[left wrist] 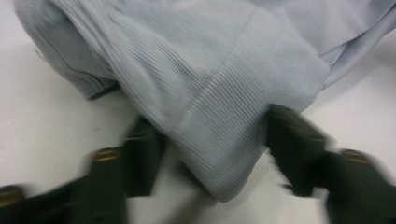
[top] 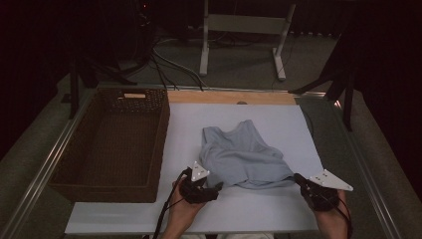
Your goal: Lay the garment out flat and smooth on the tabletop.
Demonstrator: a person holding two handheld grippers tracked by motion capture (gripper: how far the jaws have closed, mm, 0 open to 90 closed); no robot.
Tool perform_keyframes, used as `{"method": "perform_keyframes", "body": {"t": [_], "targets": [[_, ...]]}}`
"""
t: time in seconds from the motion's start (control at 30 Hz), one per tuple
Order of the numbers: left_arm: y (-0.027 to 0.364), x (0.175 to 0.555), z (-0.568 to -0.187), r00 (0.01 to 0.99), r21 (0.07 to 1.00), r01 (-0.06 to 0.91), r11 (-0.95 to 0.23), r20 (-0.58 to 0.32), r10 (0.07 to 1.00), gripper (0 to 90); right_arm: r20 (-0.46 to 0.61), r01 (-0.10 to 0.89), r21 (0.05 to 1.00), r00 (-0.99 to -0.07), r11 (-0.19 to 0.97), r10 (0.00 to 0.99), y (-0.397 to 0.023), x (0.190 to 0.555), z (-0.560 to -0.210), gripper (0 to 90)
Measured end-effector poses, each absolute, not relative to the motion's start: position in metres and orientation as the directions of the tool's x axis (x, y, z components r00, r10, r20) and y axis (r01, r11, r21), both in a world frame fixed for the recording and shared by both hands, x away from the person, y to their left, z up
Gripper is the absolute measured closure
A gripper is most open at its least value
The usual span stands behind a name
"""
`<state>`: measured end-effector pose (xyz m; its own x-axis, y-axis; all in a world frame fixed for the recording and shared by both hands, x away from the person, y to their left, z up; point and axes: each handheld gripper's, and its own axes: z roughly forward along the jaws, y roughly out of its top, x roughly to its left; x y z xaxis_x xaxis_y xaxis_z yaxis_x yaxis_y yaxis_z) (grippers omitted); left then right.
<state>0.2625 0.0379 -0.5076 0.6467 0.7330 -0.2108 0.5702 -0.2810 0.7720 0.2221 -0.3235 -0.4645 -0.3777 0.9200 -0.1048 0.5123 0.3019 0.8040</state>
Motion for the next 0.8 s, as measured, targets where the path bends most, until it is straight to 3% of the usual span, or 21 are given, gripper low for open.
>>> {"method": "perform_keyframes", "body": {"t": [0.1,0.2,0.6,0.8], "targets": [[0.044,0.262,-0.500,0.668,0.779,0.567,-0.267,-0.246,0.703,71.2,-0.103,0.509,0.808,-0.374,0.297,0.922,-0.325,0.222,-0.463,89.8],[0.049,0.262,-0.492,0.682,0.785,0.563,-0.260,-0.264,0.682,84.2,-0.104,0.509,0.808,-0.372,0.296,0.923,-0.326,0.222,-0.462,89.7],[0.071,0.267,-0.470,0.657,0.790,0.570,-0.227,-0.272,0.703,87.2,-0.102,0.513,0.819,-0.312,0.258,0.945,-0.341,0.218,-0.458,90.0],[0.069,0.266,-0.470,0.672,0.784,0.570,-0.244,-0.274,0.688,87.1,-0.101,0.539,0.792,-0.350,0.288,0.931,-0.337,0.219,-0.463,87.3]]}}
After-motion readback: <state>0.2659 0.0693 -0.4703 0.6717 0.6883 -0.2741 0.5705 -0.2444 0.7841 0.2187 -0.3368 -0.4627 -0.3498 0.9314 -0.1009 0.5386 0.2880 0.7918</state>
